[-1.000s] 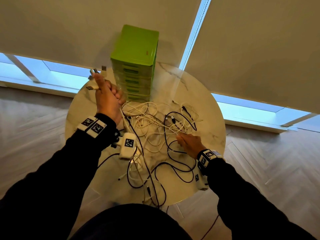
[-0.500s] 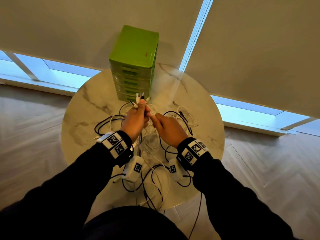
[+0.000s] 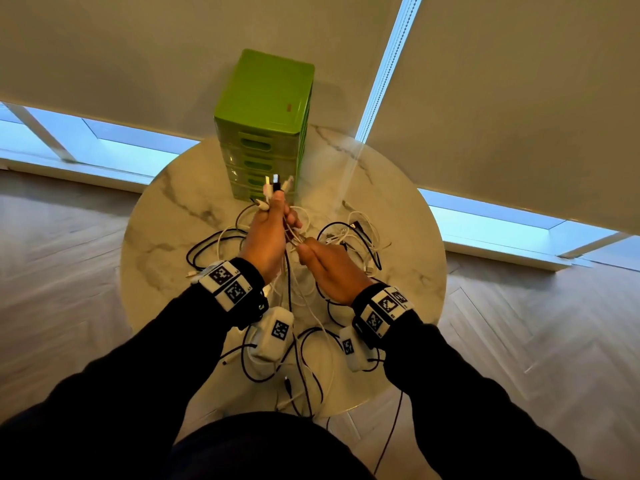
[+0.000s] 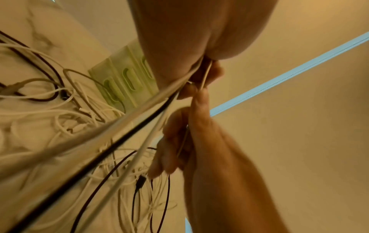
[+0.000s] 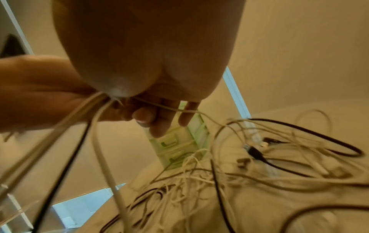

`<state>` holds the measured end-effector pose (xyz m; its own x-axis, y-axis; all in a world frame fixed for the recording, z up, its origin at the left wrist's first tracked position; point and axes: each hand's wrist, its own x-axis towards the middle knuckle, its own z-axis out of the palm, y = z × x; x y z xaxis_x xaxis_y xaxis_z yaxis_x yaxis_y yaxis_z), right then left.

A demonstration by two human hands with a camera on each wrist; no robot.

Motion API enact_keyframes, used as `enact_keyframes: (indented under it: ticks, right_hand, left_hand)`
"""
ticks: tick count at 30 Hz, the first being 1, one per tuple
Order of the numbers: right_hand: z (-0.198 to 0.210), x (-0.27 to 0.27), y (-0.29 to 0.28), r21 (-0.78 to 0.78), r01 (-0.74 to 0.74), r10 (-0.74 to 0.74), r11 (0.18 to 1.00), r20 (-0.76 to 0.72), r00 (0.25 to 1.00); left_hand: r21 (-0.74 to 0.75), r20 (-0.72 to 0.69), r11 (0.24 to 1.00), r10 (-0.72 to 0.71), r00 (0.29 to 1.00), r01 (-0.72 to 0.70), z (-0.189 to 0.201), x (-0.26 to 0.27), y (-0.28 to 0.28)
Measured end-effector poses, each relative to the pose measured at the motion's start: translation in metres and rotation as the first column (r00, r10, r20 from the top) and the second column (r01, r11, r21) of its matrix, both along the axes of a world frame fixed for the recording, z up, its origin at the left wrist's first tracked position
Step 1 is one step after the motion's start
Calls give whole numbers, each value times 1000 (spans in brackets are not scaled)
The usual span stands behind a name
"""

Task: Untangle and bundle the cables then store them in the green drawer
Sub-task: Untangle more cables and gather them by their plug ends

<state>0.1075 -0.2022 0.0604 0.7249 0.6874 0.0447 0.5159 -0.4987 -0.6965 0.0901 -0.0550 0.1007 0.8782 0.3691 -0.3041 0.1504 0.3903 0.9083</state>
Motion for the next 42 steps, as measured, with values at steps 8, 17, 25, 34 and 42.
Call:
enact_keyframes:
  ticks: [8,17,25,34,42]
  right_hand:
    - [-52,17,-54,-140,87,-87,986,2,996]
    - [-22,60,-26,-311,368,-352,876,108,930]
    - [37,22,29,71,88,-95,994,105,990]
    - [37,8,16,-22,-22,26,1000,175,984]
    - [-11,13,-24,-184,14,-24,983,-51,998]
  left_hand:
    - [-163,149,972,196,969,-171,41,7,63]
    - [229,127,971,37,991,-66,28,-6,72]
    - [141,-60,984,-101,993,108,10,-9,24]
    - [124,-114,964,-220,969,233,27,-13,17]
    - [3,3,1000,-9,1000,9,45,-9,38]
